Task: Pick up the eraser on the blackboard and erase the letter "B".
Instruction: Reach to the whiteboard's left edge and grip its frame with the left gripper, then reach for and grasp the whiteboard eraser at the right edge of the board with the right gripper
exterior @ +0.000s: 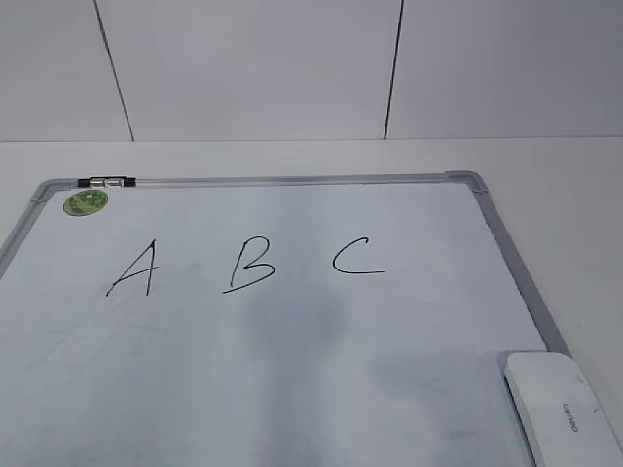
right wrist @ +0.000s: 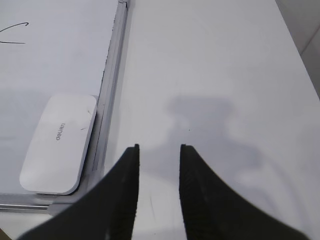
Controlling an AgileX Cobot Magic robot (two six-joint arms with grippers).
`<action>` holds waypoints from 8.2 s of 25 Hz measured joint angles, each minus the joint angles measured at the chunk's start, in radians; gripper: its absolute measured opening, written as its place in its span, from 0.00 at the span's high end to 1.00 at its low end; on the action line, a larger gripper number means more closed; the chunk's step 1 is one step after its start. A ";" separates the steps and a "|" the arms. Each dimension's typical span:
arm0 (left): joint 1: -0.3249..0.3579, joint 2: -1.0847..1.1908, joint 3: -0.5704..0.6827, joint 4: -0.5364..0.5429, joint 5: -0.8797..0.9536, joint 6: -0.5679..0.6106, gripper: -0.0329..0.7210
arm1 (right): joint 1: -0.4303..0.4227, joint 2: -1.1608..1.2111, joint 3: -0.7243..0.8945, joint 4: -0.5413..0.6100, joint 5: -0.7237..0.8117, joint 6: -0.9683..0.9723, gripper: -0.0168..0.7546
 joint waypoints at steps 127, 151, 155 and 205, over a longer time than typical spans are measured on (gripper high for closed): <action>0.034 1.862 -0.686 0.035 -0.129 0.125 0.65 | 0.000 0.943 -0.301 0.375 0.090 0.132 0.30; 0.074 1.893 -0.686 -0.031 -0.161 0.167 0.65 | 0.000 0.943 -0.301 0.375 0.090 0.132 0.30; 0.074 1.893 -0.686 -0.031 -0.159 0.169 0.65 | 0.000 0.943 -0.301 0.375 0.090 0.132 0.30; 0.078 1.938 -0.697 -0.053 -0.156 0.163 0.91 | 0.013 0.978 -0.301 0.351 0.090 0.203 0.14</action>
